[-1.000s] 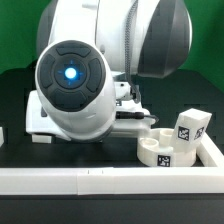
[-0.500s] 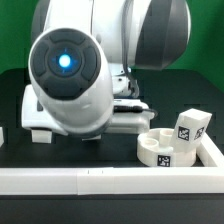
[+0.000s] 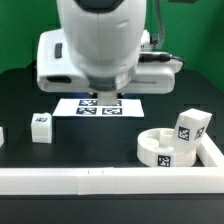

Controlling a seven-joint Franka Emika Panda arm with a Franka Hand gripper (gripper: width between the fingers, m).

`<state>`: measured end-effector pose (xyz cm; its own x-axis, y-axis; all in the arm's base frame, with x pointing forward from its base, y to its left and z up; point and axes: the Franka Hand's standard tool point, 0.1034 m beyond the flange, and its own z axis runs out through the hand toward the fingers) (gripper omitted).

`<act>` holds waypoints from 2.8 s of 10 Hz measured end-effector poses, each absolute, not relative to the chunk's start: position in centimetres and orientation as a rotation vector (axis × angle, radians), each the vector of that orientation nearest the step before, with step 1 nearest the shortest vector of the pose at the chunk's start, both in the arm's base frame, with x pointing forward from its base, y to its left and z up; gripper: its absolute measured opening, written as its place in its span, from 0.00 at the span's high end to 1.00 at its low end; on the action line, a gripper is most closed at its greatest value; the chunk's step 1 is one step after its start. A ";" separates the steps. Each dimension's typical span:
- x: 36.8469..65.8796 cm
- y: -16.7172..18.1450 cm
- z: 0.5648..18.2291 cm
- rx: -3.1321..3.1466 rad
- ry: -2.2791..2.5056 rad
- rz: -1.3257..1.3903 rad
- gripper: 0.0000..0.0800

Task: Assemble stool

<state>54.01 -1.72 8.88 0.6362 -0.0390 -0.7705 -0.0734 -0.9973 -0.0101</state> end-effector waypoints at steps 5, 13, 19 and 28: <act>57.3 -1.1 9.6 -3.016 0.086 0.764 0.59; 59.3 0.9 12.6 -3.099 0.115 -0.464 0.59; 58.1 1.4 12.7 -3.043 0.189 -0.655 0.59; 58.4 4.3 12.1 -3.007 0.146 -0.772 0.59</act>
Offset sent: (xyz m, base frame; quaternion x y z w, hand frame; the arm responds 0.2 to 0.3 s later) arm 0.0000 0.0000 0.0000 0.0000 0.2667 0.0000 0.9638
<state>58.40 4.30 12.15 0.8721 -0.0994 0.4791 -0.0828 -0.9950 -0.0557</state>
